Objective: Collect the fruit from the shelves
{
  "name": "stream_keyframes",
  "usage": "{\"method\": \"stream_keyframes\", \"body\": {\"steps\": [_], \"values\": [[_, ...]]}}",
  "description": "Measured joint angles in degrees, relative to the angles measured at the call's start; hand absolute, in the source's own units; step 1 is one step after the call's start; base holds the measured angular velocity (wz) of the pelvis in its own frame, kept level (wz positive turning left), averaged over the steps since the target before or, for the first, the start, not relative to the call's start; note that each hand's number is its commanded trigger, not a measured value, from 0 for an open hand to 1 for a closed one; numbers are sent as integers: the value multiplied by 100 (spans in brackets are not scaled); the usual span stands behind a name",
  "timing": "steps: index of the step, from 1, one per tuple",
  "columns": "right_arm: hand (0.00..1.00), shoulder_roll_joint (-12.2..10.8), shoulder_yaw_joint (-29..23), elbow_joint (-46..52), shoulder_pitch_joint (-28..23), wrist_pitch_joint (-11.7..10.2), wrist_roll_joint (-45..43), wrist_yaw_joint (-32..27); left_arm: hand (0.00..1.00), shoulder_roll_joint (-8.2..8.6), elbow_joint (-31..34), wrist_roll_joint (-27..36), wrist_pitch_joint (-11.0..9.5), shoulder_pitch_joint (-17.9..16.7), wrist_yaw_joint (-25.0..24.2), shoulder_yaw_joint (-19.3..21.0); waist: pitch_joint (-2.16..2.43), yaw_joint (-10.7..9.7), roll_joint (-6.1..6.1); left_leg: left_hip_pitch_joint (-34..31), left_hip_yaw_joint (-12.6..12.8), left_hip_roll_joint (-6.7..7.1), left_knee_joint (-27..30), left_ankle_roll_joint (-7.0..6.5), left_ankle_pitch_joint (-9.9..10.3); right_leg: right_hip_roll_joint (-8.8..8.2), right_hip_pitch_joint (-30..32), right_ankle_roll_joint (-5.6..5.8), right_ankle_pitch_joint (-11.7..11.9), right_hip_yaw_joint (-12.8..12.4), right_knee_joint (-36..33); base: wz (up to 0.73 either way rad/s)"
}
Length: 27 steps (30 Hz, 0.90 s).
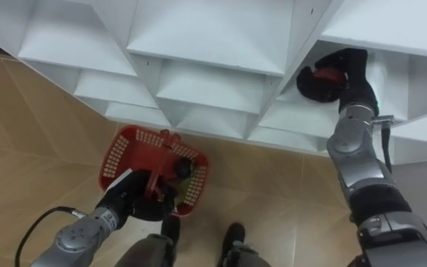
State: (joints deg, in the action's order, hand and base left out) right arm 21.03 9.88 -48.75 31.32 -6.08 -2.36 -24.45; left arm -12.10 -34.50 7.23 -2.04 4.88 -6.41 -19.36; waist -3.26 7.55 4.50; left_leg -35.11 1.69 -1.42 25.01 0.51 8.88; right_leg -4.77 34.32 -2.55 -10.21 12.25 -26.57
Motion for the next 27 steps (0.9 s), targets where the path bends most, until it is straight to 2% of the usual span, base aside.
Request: {"method": "stream_keyframes", "body": {"steps": [5, 19, 24, 27], "values": [[100, 0, -1, 1, 9, 20, 0, -47, 100, -1, 0, 0, 43, 5, 1, 1, 19, 13, -33, 6, 4, 5, -110, -14, -70, 13, -6, 8, 78, -5, 105, 0], [100, -1, 0, 1, 38, 58, 1, -35, 100, 0, 0, -2, 63, 8, 11, 1, 15, 29, -41, 61, 47, 6, -187, -14, -104, 14, -14, 5, 88, -47, 114, -1], [100, 0, -1, 43, 40, -9, 36, -33, 100, 6, 8, -1, 61, 10, 1, 6, 14, 33, -98, 84, 84, -12, -257, -16, -121, 31, -25, 4, 132, -61, 203, -5], [100, -2, 14, 183, 25, -12, 385, 65, 100, 7, 6, 6, 61, 17, -8, 4, 15, 24, -101, 177, 162, 1, -402, -25, -167, 2, -24, 5, 133, -93, 210, -6]]}}
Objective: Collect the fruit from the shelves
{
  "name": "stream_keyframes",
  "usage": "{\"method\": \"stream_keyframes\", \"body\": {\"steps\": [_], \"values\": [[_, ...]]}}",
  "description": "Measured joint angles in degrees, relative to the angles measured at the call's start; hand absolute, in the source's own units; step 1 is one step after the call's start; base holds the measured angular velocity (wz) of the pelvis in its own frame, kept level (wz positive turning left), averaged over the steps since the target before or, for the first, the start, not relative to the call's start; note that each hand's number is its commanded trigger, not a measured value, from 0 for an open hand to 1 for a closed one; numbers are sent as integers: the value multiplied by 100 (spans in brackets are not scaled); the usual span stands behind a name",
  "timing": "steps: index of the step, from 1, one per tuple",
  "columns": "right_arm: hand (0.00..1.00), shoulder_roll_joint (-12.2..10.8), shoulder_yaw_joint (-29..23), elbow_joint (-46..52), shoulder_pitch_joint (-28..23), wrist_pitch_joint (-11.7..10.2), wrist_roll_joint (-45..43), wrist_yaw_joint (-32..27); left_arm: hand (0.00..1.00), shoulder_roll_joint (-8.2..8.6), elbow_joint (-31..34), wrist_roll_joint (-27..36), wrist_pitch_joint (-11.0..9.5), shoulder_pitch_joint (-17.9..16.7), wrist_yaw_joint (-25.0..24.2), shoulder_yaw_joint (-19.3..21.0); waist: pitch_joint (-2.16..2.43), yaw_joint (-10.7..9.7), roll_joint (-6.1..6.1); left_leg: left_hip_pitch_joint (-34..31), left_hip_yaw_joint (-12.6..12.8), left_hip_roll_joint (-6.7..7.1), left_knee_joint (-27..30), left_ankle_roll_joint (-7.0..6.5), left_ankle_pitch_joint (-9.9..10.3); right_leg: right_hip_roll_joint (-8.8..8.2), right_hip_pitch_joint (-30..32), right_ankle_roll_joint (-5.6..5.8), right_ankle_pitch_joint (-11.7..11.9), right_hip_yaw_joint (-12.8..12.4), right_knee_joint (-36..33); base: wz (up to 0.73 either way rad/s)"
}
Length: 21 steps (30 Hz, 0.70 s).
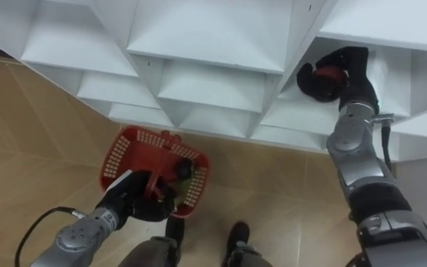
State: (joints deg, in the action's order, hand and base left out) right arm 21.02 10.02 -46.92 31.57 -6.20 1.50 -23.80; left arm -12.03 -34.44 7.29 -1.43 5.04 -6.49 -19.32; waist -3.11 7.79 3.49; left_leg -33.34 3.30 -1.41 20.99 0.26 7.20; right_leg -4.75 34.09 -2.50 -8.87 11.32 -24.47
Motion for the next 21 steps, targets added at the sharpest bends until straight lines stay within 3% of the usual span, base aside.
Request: {"method": "stream_keyframes", "body": {"steps": [7, 11, 15, 17, 21], "values": [[100, -67, 120, 260, -318, -9, 619, 418, 100, -46, -74, 219, -14, 9, -27, 9, 13, -117, -23, 275, -63, 10, -111, 17, -35, -6, -303, -10, 4, 91, 96, 3], [100, -147, 135, 275, -567, -127, 728, 552, 100, -92, -76, 226, -26, 24, -37, 13, 25, -172, -42, 366, -151, 27, -121, 15, -48, -14, -490, -1, 2, 193, 187, 14], [100, -300, 104, 376, -828, -125, 846, 451, 100, -86, -65, 226, -60, 10, -43, 27, 88, -165, -128, 418, -217, 18, -116, 9, -62, -13, -642, 11, 23, 322, 282, 12], [100, -337, 132, 632, -1070, -132, 940, 457, 100, -74, -64, 329, -60, -12, -42, 56, 142, -192, -217, 458, -200, 15, -135, 7, -65, -12, -680, 12, 35, 325, 307, 0], [100, -518, 244, 892, -1473, -184, 1043, 496, 100, -31, -73, 401, -60, -35, -41, 122, 177, -242, -269, 752, -140, 12, -313, 16, -85, 5, -908, 20, 39, 277, 411, -5]]}}
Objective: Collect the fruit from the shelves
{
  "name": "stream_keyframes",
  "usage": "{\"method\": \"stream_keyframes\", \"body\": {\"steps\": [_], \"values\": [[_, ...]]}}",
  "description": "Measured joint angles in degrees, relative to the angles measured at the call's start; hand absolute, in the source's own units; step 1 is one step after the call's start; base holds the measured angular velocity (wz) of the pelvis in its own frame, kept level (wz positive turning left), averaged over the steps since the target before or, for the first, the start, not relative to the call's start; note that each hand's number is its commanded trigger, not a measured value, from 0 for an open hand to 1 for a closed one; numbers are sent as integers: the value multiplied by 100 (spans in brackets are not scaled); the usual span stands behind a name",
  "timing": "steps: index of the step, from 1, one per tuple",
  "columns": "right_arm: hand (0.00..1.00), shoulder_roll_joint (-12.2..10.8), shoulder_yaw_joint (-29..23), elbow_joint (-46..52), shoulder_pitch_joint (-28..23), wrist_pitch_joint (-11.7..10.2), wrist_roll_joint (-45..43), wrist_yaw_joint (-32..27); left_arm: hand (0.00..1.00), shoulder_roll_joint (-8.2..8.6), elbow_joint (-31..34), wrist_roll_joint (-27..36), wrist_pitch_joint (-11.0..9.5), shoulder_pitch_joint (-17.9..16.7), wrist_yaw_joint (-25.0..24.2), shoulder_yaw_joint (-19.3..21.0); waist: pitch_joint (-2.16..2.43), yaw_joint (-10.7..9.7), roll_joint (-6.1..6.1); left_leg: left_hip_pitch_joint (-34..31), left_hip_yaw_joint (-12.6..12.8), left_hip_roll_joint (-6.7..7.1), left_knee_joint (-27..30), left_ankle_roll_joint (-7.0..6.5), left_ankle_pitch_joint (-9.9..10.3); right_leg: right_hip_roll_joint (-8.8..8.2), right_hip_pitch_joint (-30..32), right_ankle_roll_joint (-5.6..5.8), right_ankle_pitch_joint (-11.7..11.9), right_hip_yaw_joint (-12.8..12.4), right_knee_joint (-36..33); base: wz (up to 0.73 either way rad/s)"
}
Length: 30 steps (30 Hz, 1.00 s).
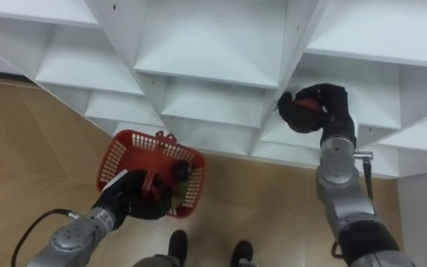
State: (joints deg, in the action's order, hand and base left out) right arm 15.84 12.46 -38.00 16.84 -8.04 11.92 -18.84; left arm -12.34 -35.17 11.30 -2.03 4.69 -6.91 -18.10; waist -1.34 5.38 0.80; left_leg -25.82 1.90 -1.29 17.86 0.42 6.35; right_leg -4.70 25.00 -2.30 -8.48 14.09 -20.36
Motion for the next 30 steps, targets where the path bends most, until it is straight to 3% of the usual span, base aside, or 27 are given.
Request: {"method": "stream_keyframes", "body": {"steps": [7, 12, 15, 20, 30], "values": [[100, -283, 234, 270, -595, -68, 213, 464, 100, 64, -41, 38, -3, -27, 5, 42, 52, -45, -102, 210, 20, -35, -68, 3, -9, 80, -301, 8, 57, 1, 275, 0], [100, -358, 438, 407, -829, -69, 358, 818, 100, 137, -18, 33, -58, -89, -70, 137, 51, -39, -171, 234, 23, -31, -168, 8, -12, 87, -279, 13, 62, -27, 277, 0], [100, -475, 450, 644, -999, -97, 354, 933, 100, 167, 100, 31, -211, -288, -96, 144, 52, -56, -170, 264, 58, -28, -194, 7, -13, 92, -279, 22, 67, -75, 284, -7], [100, -477, 698, 794, -1212, -210, 578, 1292, 100, 220, 152, 32, -411, -433, -113, 119, 52, -107, -171, 305, 93, -19, -224, 6, -14, 99, -288, 28, 69, -126, 288, -4], [100, -671, 701, 635, -1223, -211, 607, 1827, 100, 309, 139, 33, -474, -478, -230, 25, 34, -153, -205, 318, 261, -30, -222, 3, -13, 147, -209, 49, 104, -305, 267, -8]]}}
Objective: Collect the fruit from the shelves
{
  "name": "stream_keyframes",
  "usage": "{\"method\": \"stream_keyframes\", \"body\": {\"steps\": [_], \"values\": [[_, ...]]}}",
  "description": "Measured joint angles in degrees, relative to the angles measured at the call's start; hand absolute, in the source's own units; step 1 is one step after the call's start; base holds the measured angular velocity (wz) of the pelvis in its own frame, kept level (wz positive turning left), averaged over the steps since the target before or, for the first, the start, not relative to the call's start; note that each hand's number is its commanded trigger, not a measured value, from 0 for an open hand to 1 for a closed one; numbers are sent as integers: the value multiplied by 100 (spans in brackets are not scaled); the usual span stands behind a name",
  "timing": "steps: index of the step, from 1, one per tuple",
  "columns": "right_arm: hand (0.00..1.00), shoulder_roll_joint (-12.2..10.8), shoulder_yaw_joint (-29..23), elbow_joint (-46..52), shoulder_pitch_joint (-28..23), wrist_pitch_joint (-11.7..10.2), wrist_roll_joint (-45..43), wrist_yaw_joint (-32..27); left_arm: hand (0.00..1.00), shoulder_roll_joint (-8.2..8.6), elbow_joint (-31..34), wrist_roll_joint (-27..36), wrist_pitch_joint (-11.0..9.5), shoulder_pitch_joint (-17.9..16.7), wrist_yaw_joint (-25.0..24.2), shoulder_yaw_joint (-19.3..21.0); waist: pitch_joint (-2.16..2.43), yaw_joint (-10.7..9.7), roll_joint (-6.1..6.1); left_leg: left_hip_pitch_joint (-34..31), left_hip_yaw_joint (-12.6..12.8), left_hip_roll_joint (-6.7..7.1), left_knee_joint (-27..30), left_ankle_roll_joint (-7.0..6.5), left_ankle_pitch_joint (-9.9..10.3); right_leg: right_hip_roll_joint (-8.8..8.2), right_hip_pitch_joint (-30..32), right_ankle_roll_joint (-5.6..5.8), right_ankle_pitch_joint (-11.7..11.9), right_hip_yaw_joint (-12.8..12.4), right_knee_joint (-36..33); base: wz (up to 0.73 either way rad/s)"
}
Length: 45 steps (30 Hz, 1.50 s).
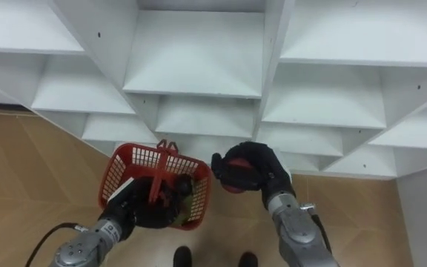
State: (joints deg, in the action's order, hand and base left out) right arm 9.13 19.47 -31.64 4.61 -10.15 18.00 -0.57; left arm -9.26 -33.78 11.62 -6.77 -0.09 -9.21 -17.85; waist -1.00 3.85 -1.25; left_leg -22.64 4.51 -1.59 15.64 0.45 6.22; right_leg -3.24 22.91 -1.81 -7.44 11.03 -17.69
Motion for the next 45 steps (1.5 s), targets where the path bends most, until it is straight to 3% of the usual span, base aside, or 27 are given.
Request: {"method": "stream_keyframes", "body": {"steps": [7, 18, 28, 43, 44, 45], "values": [[100, -82, 136, -104, 0, 0, -28, 167, 100, 196, -108, 5, -29, 12, -50, -95, -23, -9, -50, 34, 80, -33, -27, -1, 1, 42, 12, -6, 16, -87, 6, -5], [100, -190, 295, -45, 101, 1, 5, 247, 100, 235, -232, 74, -29, 52, -58, -354, -41, -41, -77, -27, 190, -58, -29, 1, 2, 28, 181, -33, 25, -174, -103, -6], [100, -285, 400, -3, 128, 1, 29, 252, 100, 355, -232, 694, -34, 126, -106, -393, -41, -43, -78, -31, 189, -64, -8, 1, 2, 8, 180, -34, 26, -165, -103, 0], [100, -315, 457, -122, 309, 1, 546, 271, 100, 474, -228, 700, -36, 352, -110, -497, -46, -26, -74, -62, 187, -68, -20, 1, 2, 34, 191, -36, 27, -135, -30, 0], [59, -314, 456, -155, 307, 6, 552, 271, 100, 473, -228, 699, -36, 352, -110, -496, -47, -26, -73, -65, 186, -69, -22, 1, 2, 37, 187, -36, 29, -135, -7, 0], [0, -314, 456, -164, 308, 9, 550, 271, 100, 472, -228, 699, -36, 352, -110, -495, -48, -22, -72, -66, 186, -68, -25, 1, 2, 39, 189, -35, 29, -137, -4, 0]]}}
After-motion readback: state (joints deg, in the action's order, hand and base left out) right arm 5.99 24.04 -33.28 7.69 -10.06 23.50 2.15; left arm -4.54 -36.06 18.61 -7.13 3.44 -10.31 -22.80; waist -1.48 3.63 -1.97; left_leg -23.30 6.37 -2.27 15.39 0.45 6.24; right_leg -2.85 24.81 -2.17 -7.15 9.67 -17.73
